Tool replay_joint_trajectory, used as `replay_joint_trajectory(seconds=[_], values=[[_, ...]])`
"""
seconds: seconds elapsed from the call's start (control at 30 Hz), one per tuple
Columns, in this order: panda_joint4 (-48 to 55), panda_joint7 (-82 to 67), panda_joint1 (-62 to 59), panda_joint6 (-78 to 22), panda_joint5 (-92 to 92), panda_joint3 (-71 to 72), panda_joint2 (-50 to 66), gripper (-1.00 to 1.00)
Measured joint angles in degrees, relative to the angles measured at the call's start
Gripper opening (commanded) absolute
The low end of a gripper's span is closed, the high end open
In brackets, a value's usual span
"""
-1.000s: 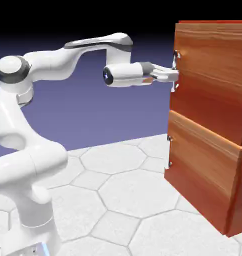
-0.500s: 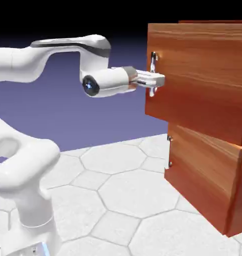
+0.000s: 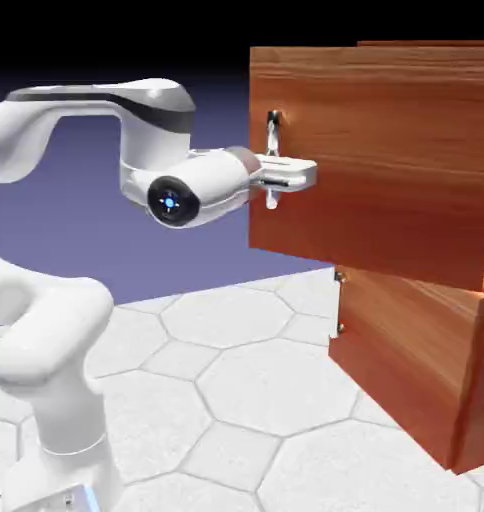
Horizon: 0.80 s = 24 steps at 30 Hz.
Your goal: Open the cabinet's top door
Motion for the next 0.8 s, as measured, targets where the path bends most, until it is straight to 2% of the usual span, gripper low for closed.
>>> replay_joint_trajectory(seconds=[0.33, 0.8], values=[[7.1, -4.5, -0.5, -23.0, -21.1, -20.8, 11.7, -1.0], [33.0, -15.1, 7.2, -55.6, -37.4, -42.5, 40.5, -1.0]])
